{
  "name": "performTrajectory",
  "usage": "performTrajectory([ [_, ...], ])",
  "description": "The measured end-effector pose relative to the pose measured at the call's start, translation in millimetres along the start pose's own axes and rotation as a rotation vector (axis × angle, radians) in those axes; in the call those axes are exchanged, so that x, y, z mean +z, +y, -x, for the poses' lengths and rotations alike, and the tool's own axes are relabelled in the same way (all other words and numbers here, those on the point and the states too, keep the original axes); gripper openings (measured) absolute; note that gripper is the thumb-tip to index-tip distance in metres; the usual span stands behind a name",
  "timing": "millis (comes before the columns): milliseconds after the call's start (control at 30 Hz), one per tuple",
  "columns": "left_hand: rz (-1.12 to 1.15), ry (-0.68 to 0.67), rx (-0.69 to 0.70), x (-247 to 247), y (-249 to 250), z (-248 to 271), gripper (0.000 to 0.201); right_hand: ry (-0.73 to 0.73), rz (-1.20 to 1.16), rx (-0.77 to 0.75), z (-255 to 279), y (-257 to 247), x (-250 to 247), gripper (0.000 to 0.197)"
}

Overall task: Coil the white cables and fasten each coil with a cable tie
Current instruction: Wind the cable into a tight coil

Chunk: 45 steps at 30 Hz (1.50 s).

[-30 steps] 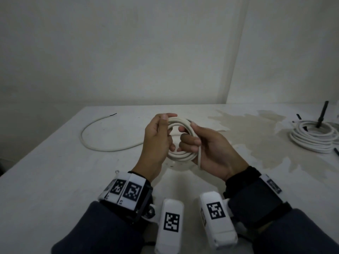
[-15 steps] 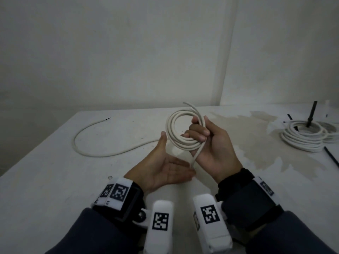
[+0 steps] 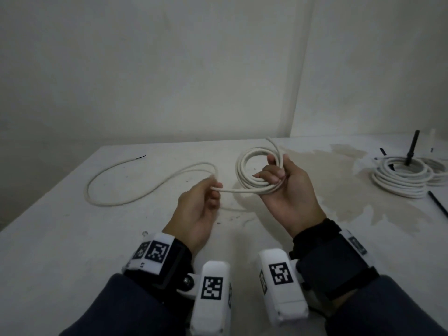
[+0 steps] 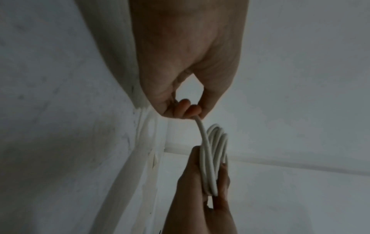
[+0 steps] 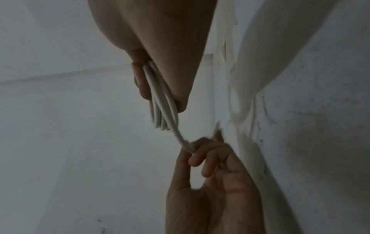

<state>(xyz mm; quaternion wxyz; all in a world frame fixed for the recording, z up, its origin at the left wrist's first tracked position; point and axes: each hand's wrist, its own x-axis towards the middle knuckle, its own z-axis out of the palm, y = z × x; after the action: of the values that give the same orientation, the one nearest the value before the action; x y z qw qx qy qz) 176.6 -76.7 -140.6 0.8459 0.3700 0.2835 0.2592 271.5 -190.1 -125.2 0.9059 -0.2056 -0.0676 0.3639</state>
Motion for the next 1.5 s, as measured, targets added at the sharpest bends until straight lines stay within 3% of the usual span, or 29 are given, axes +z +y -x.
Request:
performTrajectory([
  [167,-0.235,0.127,0.37,-4,7,4,0.008,0.053,0.151,0.071,1,11,-1,0.046],
  [300,-0.497,0.054,0.567,-7,9,7,0.016,0.05,0.202,0.042,3,13,1,0.041],
  [367,-0.577,-0.032,0.551,-7,7,11,0.018,0.077,0.144,-0.016,2,8,0,0.038],
  [567,-0.781,-0.277,0.327,-6,2,12,0.02,0.151,-0.054,-0.108,4,-7,0,0.041],
  [800,-0.753,-0.129,0.57,-9,8,7,0.019,0.119,0.219,0.127,4,1,2,0.039],
  [933,-0.744,-0.104,0.615,-9,6,5,0.02,0.078,0.346,0.185,9,8,5,0.039],
  [1033,-0.589,-0.163,0.543,-6,7,11,0.02,0.07,0.41,0.183,9,9,6,0.036],
  [1167,-0.296,-0.291,0.305,0,8,18,0.027,0.049,0.5,0.176,10,11,6,0.029],
  [1267,-0.266,-0.288,0.261,1,10,17,0.031,0.014,0.622,0.111,13,16,7,0.006],
  [1500,-0.33,-0.258,0.252,1,8,11,0.03,-0.076,0.578,0.113,14,21,7,0.02],
])
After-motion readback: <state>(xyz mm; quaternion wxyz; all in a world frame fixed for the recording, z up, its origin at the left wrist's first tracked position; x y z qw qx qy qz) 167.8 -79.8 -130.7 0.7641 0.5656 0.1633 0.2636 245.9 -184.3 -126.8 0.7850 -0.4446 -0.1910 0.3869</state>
